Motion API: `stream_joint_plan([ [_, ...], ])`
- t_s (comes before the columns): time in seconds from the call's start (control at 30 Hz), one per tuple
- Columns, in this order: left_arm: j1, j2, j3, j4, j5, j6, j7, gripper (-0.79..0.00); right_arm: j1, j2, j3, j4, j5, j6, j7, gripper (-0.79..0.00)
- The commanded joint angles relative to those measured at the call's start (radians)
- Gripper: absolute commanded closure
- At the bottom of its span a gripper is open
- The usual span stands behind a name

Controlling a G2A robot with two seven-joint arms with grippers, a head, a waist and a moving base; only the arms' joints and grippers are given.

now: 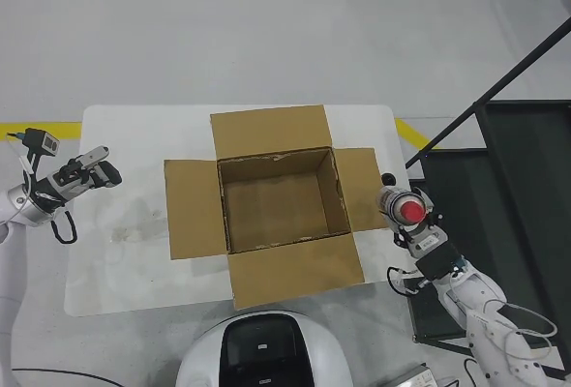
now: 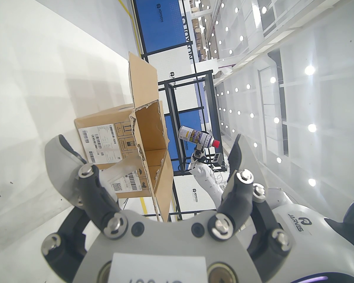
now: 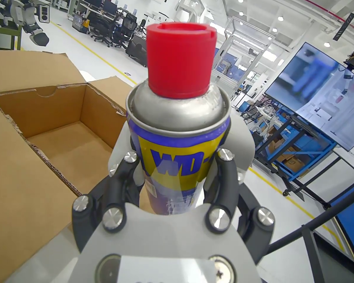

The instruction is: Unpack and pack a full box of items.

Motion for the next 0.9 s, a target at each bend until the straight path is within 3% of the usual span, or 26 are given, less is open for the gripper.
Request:
stream_joint_plan([
  [0.0, 0.000, 0.000, 0.000, 0.000, 0.000, 0.000, 0.000, -0.785, -0.002, -0.001, 0.006, -0.035, -0.012, 0.025, 0.059, 0.000],
  [0.17, 0.000, 0.000, 0.000, 0.000, 0.000, 0.000, 0.000, -0.785, 0.032, 0.007, -0.014, -0.205, -0.153, -0.054, 0.267, 0.000],
  [0.37, 0.000, 0.000, 0.000, 0.000, 0.000, 0.000, 0.000, -0.785, 0.119, 0.012, -0.137, -0.357, -0.392, -0.172, 0.465, 0.000],
  [0.57, 0.000, 0.000, 0.000, 0.000, 0.000, 0.000, 0.000, -0.785, 0.262, 0.002, -0.311, -0.312, -0.495, -0.303, 0.635, 0.000],
  [0.63, 0.000, 0.000, 0.000, 0.000, 0.000, 0.000, 0.000, -0.785, 0.305, -0.004, -0.349, -0.285, -0.499, -0.303, 0.682, 0.000],
  [0.87, 0.000, 0.000, 0.000, 0.000, 0.000, 0.000, 0.000, -0.785, 0.355, -0.015, -0.377, -0.255, -0.439, -0.308, 0.763, 0.000],
])
